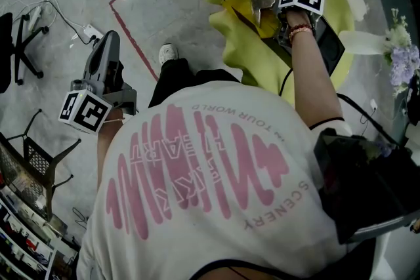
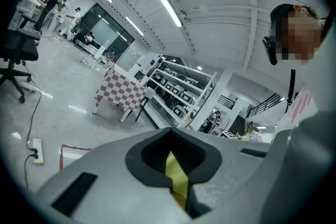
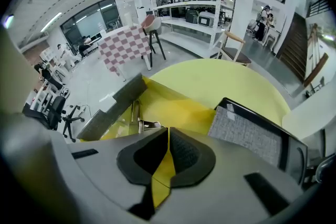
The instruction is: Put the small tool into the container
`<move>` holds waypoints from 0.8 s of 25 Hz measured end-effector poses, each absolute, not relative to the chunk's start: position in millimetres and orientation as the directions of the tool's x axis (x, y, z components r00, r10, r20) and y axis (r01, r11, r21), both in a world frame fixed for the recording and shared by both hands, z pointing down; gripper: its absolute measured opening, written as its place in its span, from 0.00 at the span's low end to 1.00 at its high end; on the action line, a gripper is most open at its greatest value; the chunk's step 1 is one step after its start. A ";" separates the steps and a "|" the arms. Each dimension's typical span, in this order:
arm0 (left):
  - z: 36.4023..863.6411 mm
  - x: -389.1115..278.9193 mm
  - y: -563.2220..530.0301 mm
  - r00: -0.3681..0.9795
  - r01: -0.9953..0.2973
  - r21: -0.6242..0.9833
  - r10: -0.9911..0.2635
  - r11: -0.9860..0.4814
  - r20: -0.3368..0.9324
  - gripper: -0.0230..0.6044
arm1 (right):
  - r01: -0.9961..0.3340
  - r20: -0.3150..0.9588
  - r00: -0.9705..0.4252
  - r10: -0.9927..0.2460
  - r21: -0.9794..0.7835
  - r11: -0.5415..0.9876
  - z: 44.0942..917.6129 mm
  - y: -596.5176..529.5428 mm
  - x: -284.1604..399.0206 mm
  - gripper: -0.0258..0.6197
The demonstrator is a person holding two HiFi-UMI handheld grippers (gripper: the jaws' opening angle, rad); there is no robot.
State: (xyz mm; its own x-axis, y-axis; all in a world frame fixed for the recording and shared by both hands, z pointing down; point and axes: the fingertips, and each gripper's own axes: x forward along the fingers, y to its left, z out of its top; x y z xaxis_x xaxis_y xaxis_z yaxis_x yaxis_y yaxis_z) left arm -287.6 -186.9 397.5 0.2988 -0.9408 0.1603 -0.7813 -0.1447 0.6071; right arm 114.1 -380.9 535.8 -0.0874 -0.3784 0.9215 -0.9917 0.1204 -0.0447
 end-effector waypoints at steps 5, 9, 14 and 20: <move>397.2 -288.8 -187.0 0.299 -0.782 0.607 -0.941 -0.145 0.161 0.05 | -0.992 0.923 -0.078 -0.377 -0.032 0.125 535.8 -381.9 114.6 0.06; 397.3 -290.0 -187.2 0.298 -0.782 0.606 -0.941 -0.144 0.161 0.05 | -0.989 0.926 -0.047 -0.374 0.008 0.146 537.3 -383.1 117.3 0.06; 396.2 -294.4 -185.1 0.292 -0.783 0.606 -0.943 -0.139 0.160 0.05 | -0.985 0.925 -0.017 -0.380 0.049 0.165 535.8 -382.1 117.4 0.06; 397.2 -293.6 -185.9 0.300 -0.776 0.613 -0.942 -0.147 0.153 0.05 | -0.976 0.917 0.037 -0.397 0.119 0.184 537.5 -383.5 121.2 0.06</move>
State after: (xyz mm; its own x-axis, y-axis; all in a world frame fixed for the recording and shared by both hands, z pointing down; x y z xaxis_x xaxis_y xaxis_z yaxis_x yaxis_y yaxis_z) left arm -293.6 -185.9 397.2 0.2997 -0.9417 0.1529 -0.7759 -0.1473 0.6135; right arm 121.2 -383.5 537.5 0.0367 -0.3968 0.9172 -0.9758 0.1840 0.1186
